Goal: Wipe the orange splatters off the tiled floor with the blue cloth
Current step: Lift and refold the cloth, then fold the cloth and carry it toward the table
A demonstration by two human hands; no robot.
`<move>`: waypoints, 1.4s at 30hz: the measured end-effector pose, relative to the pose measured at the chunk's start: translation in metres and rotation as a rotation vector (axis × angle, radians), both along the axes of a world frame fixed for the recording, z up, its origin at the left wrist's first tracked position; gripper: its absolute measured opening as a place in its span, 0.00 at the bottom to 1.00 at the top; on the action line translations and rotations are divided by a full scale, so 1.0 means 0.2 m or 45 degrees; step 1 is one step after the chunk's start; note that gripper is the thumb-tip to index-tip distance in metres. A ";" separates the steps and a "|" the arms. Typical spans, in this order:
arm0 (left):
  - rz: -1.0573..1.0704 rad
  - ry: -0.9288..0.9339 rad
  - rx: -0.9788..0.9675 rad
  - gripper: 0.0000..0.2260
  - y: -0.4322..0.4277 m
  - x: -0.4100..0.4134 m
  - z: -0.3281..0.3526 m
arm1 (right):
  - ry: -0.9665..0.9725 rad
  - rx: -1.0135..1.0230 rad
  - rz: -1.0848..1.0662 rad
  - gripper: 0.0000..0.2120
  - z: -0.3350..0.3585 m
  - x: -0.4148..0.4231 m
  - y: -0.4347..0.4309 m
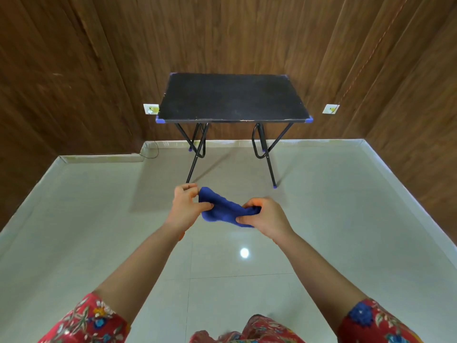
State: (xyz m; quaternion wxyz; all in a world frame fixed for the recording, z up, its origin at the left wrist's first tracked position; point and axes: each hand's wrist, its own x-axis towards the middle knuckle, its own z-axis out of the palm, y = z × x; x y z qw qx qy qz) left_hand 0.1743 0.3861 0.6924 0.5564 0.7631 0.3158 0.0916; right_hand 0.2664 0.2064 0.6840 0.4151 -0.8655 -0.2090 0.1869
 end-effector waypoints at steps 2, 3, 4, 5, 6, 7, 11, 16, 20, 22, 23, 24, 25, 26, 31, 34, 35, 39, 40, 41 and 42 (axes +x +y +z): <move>0.042 0.009 0.090 0.11 0.03 0.03 -0.02 | -0.219 -0.044 0.010 0.11 -0.01 0.03 0.00; 0.056 0.016 0.040 0.12 0.04 0.04 -0.03 | -0.255 -0.017 0.027 0.10 -0.01 0.04 0.02; 0.092 0.011 -0.104 0.13 0.04 0.06 -0.03 | -0.247 0.022 0.039 0.09 0.00 0.06 0.04; 0.172 0.005 -0.337 0.16 0.04 0.07 -0.03 | -0.222 0.050 0.039 0.07 0.02 0.07 0.06; 0.291 -0.008 -0.620 0.19 0.05 0.09 -0.03 | -0.230 0.052 0.037 0.04 0.03 0.09 0.10; 0.410 -0.013 -0.873 0.22 0.04 0.12 -0.04 | -0.292 0.031 0.033 0.04 0.04 0.12 0.13; 0.585 0.148 -1.382 0.36 0.08 0.20 -0.09 | -0.753 -0.122 0.130 0.12 -0.01 0.15 0.24; 0.456 0.016 -1.700 0.22 0.19 0.39 -0.11 | -0.862 -0.106 0.566 0.22 -0.09 0.16 0.32; 0.540 0.034 -1.417 0.16 0.34 0.57 -0.19 | -0.305 -0.130 0.728 0.32 -0.13 0.35 0.37; 0.469 0.037 -1.348 0.15 0.42 0.67 -0.22 | 0.058 0.043 0.521 0.27 -0.13 0.51 0.44; 0.442 0.053 -1.292 0.15 0.48 0.74 -0.23 | 0.140 0.150 0.346 0.24 -0.13 0.62 0.50; 0.432 0.060 -1.238 0.16 0.52 0.80 -0.23 | 0.197 0.239 0.184 0.21 -0.13 0.70 0.56; 0.420 0.060 -1.197 0.16 0.57 0.86 -0.24 | 0.278 0.322 0.049 0.17 -0.14 0.80 0.62; 0.410 0.051 -1.162 0.16 0.59 0.89 -0.24 | 0.399 0.366 -0.040 0.16 -0.14 0.85 0.66; 0.331 -0.014 -1.075 0.14 0.77 1.23 -0.21 | 1.096 0.448 -0.029 0.17 -0.21 1.18 0.95; 0.315 -0.094 -0.986 0.10 0.87 1.41 -0.18 | 1.063 0.453 -0.016 0.11 -0.22 1.33 1.05; 0.306 -0.118 -0.961 0.10 0.90 1.47 -0.16 | 1.006 0.439 -0.025 0.09 -0.22 1.38 1.08; 0.256 -0.216 -0.934 0.17 1.07 1.76 -0.15 | 0.951 0.401 -0.019 0.07 -0.26 1.66 1.25; 0.226 -0.239 -0.930 0.19 1.09 1.81 -0.15 | 0.959 0.399 -0.014 0.06 -0.25 1.71 1.28; 0.214 -0.272 -0.945 0.20 1.13 1.88 -0.15 | 0.965 0.401 -0.002 0.06 -0.25 1.78 1.33; 0.216 -0.298 -0.986 0.21 1.20 1.99 -0.17 | 0.977 0.406 0.014 0.08 -0.26 1.89 1.39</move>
